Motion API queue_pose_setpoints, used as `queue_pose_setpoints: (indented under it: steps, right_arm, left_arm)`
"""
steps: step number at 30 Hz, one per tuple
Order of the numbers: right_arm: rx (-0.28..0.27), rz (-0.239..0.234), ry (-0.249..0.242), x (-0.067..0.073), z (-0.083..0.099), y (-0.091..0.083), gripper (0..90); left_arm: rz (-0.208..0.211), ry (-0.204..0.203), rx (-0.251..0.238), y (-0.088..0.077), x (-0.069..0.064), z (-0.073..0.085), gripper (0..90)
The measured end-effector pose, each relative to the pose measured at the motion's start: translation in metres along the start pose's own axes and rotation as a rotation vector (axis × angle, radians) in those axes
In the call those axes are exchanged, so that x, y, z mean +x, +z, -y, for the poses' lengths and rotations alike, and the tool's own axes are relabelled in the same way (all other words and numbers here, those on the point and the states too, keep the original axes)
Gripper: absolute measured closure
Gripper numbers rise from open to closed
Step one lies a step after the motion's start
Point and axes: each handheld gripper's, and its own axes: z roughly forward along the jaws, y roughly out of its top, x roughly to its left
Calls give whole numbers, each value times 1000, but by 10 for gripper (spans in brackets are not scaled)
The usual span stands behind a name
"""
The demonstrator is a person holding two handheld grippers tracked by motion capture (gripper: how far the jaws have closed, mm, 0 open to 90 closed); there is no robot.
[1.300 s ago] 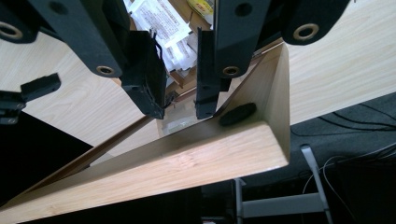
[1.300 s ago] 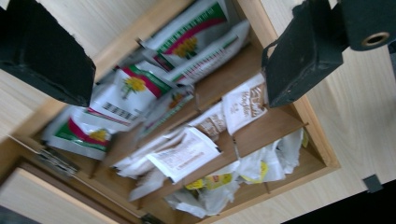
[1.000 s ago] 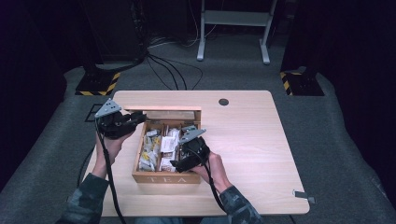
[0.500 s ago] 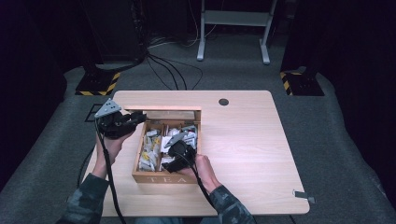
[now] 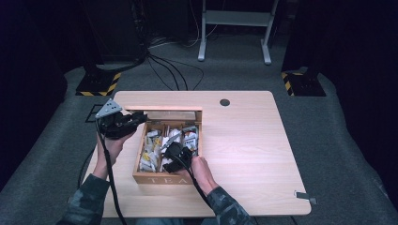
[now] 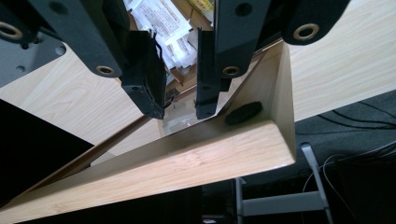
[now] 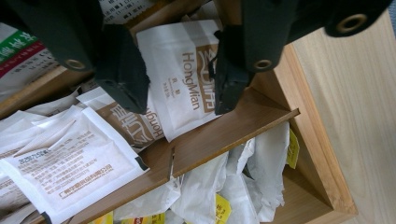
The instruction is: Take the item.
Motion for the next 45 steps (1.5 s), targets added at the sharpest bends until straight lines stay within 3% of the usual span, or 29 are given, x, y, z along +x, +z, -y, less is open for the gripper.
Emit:
queue_pose_setpoints:
  steps: [2, 8, 12, 13, 16, 23, 24, 31, 45]
  right_arm:
    - [2, 16, 7, 1, 0, 2, 605]
    - [28, 0, 34, 2, -1, 5, 712]
    - [33, -8, 79, 2, -1, 4, 800]
    - [26, 2, 55, 0, -1, 4, 825]
    - [21, -7, 75, -2, 0, 2, 885]
    - [16, -64, 93, -5, 1, -4, 900]
    - [6, -57, 70, -6, 1, -5, 900]
    - [-25, -31, 38, -2, 0, -12, 900]
    - [-103, 23, 19, -2, -2, -30, 900]
  left_arm:
    - [-1, 1, 0, 0, 0, 0, 726]
    - [-1, 1, 0, 0, 0, -1, 726]
    - [2, 3, -2, -1, 0, -1, 726]
    - [2, 3, -3, -1, -1, -2, 726]
    - [2, 2, -6, -1, -1, -2, 726]
    - [4, 6, -6, -2, -1, -2, 726]
    - [4, 6, -5, -2, -1, -2, 725]
    - [4, 7, -6, -2, -1, -2, 725]
    - [4, 6, -10, -3, 0, -3, 726]
